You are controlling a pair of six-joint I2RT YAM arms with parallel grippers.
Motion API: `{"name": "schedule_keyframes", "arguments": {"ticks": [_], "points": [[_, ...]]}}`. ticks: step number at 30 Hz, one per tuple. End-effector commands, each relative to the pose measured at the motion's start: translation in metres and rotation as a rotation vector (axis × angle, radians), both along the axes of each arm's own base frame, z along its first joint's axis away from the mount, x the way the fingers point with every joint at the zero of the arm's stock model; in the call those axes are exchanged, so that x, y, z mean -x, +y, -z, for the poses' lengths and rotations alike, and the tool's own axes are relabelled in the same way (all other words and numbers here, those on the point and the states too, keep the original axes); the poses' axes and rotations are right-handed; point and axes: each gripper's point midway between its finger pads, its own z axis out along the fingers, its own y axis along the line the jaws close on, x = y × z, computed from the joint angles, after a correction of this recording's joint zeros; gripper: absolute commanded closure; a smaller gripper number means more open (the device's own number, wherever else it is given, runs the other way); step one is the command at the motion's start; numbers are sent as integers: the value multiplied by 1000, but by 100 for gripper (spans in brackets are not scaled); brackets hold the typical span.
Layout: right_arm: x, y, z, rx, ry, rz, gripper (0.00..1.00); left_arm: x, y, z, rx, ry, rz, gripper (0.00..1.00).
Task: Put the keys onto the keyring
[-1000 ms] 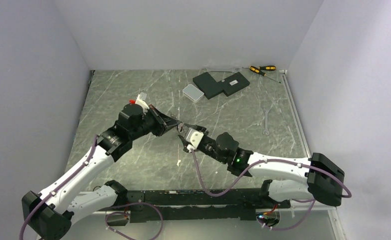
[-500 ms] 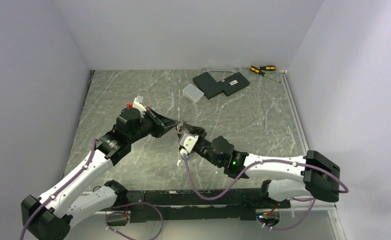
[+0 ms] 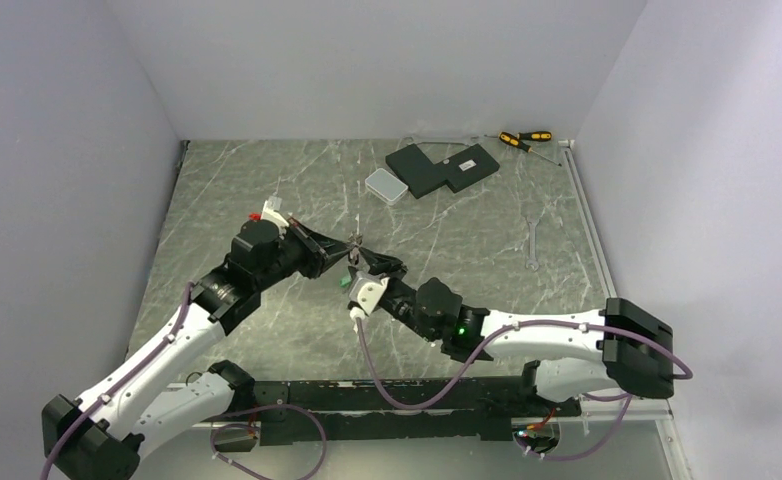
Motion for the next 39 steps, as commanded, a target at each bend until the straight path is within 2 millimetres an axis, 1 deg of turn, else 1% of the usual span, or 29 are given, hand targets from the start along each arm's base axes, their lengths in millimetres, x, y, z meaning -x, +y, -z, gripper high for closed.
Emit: {"name": "schedule_keyframes", "arguments": {"ticks": [1, 3, 5, 9, 11, 14, 15, 19, 22, 24, 26, 28, 29, 30, 32, 35, 37, 39], "points": [[-4, 6, -23, -59, -28, 21, 56, -3, 2, -26, 72, -70, -24, 100], [-6, 7, -21, -51, -23, 31, 61, -3, 3, -24, 65, -67, -28, 100], [-8, 9, -19, -43, -18, 40, 67, -3, 3, -21, 68, -61, -23, 100], [-9, 12, -21, -44, -17, 40, 73, -2, 2, -19, 78, -52, -19, 100], [-9, 14, -21, -37, -14, 37, 80, -2, 3, -18, 79, -50, -20, 100], [-10, 14, -21, -27, -13, 41, 96, -1, 4, -20, 78, -57, -23, 100], [-10, 14, -21, -26, -14, 41, 100, -1, 5, -21, 78, -58, -26, 100], [-10, 12, -20, -7, -8, 45, 100, 0, 9, -22, 75, -66, -39, 100], [-6, 10, -24, -6, 2, 28, 100, 3, 12, -22, 65, -77, -42, 99], [-4, 8, -29, -12, 8, 15, 100, 5, 14, -24, 51, -94, -39, 93], [0, 7, -33, -12, 15, -4, 100, 7, 16, -26, 41, -112, -38, 81], [2, 5, -38, -13, 20, -17, 100, 9, 19, -28, 26, -132, -38, 65], [3, 5, -40, -14, 21, -19, 100, 11, 21, -31, 24, -145, -40, 53], [3, 4, -44, -17, 21, -21, 100, 12, 22, -32, 19, -155, -40, 45], [5, 1, -48, -19, 23, -25, 100, 15, 25, -35, 4, -179, -36, 33], [10, -3, -60, -37, 26, -48, 100, 21, 32, -40, -55, -224, -21, 22], [16, -7, -68, -51, 31, -76, 100, 25, 39, -46, -115, -289, -15, 20], [22, -11, -77, -64, 38, -98, 100, 29, 44, -53, -194, -401, 11, 22]]}}
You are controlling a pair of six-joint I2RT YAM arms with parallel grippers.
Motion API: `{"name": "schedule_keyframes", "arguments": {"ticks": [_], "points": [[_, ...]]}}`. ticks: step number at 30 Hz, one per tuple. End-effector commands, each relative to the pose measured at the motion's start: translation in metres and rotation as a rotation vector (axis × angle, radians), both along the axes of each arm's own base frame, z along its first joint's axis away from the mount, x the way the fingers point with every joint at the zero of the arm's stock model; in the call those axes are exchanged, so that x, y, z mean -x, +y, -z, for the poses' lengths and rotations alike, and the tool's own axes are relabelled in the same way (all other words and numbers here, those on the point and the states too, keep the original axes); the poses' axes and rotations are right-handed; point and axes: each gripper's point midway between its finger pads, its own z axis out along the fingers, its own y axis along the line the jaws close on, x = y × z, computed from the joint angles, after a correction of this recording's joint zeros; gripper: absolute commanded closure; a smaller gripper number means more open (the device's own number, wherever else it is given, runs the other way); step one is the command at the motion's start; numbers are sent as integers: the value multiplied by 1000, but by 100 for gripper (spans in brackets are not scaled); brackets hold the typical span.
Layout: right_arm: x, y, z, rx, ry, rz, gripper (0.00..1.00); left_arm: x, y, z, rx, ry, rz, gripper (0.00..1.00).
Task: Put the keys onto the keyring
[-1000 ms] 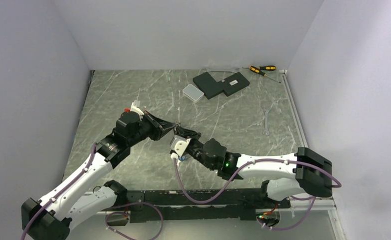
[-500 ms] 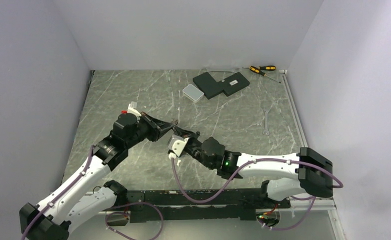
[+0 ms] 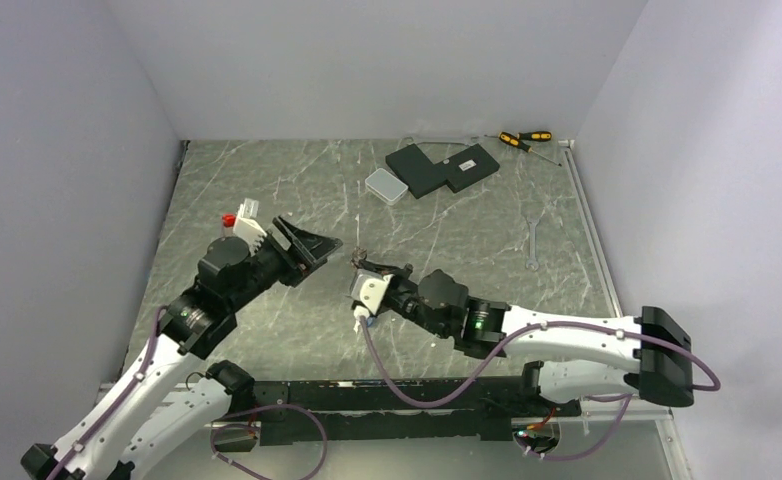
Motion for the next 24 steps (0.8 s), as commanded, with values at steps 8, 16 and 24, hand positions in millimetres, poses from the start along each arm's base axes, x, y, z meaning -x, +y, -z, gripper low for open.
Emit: {"name": "schedule_keyframes", "arguments": {"ticks": [8, 16, 24], "points": [[34, -22, -110, -241, 61, -127, 100, 35, 8, -63, -453, -806, 290, 30], [65, -31, -146, -310, 132, -267, 100, 100, -30, -70, -386, -1219, 762, 43], [84, -34, -159, -326, 159, -358, 100, 100, -35, -79, -393, -1320, 795, 57]]}}
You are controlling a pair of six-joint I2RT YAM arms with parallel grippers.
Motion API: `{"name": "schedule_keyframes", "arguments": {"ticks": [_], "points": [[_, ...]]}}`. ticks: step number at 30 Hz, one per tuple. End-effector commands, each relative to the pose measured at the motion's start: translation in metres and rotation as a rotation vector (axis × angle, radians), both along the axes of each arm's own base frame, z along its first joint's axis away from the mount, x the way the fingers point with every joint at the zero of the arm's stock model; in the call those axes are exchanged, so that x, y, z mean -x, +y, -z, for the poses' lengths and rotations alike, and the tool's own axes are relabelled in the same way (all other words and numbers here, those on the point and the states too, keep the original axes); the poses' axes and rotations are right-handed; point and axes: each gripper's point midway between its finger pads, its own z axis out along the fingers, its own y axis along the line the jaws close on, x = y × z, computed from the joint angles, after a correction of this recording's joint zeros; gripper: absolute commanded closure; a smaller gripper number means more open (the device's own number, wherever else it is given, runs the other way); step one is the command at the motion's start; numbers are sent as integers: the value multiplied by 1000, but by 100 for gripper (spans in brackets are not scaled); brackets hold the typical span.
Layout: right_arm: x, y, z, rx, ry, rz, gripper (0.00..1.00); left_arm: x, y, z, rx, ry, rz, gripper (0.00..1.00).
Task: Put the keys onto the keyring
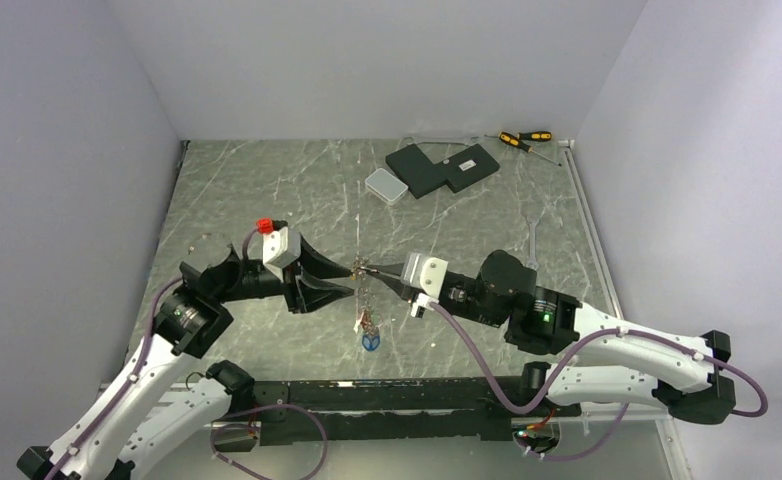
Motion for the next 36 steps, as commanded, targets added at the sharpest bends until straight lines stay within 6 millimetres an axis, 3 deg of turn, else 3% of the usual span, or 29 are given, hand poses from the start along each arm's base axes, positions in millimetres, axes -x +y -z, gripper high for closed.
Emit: {"name": "schedule_keyframes", "arguments": {"ticks": [1, 12, 20, 28, 34, 36], "points": [[16, -6, -48, -120, -7, -73, 100, 12, -1, -34, 52, -194, 86, 58], [13, -1, -51, -132, 1, -62, 100, 8, -6, -29, 36, -174, 110, 69], [9, -1, -58, -156, 1, -39, 100, 2, -6, -14, -5, -135, 84, 60], [9, 2, -62, -158, 6, -43, 100, -7, -7, -7, -11, -127, 45, 61], [9, 7, -58, -148, 17, -54, 100, -16, -10, -4, -3, -114, 18, 69], [9, 8, -58, -148, 18, -55, 100, -18, -10, -4, 1, -117, 15, 76]]}}
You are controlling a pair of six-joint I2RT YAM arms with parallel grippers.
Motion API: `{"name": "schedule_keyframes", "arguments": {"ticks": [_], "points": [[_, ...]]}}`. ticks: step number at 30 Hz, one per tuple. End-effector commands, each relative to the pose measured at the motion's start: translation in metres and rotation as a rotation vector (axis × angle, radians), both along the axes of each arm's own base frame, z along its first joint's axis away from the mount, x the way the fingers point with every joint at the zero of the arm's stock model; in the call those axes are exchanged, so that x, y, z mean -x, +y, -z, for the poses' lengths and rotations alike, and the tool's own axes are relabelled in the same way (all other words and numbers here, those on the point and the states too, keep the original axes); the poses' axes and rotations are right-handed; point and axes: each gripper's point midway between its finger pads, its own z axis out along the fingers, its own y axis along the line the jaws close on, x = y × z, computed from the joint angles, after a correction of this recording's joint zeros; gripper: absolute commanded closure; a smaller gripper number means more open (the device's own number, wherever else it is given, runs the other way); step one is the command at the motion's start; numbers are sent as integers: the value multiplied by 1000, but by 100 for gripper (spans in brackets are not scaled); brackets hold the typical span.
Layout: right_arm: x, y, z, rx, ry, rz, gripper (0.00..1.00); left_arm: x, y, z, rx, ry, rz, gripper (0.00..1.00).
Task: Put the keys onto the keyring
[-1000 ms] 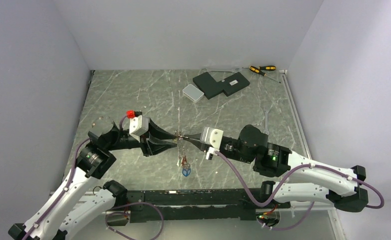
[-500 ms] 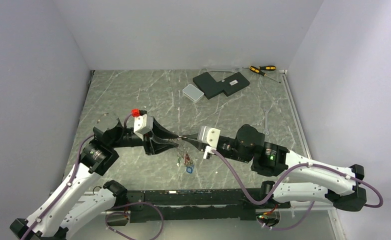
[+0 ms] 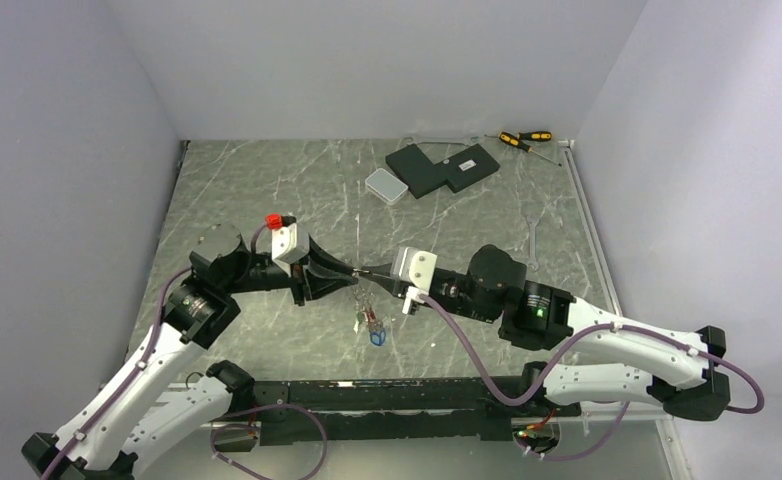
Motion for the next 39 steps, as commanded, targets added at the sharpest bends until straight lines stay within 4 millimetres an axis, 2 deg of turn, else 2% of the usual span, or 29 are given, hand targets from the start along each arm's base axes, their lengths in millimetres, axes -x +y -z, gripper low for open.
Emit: {"name": "schedule_keyframes", "arguments": {"ticks": [1, 4, 9, 12, 22, 30, 39], "points": [[3, -3, -58, -170, -40, -5, 100, -8, -2, -7, 26, -51, -23, 83], [2, -4, -61, -181, -42, 0, 100, -10, -2, -6, 14, -52, -27, 100], [-1, -9, -65, -194, -51, 24, 100, -6, 0, -7, 13, -57, -26, 100], [-7, -19, -67, -206, -62, 71, 100, -5, 4, -12, 23, -74, -46, 100], [-4, -43, -60, -241, -45, 100, 100, -4, 7, -39, 107, -63, -85, 100], [-3, -43, -50, -242, -31, 95, 100, 5, 3, -66, 206, -59, -27, 100], [-5, -45, -39, -233, -8, 115, 100, 16, 8, -89, 279, -89, -14, 100]]}}
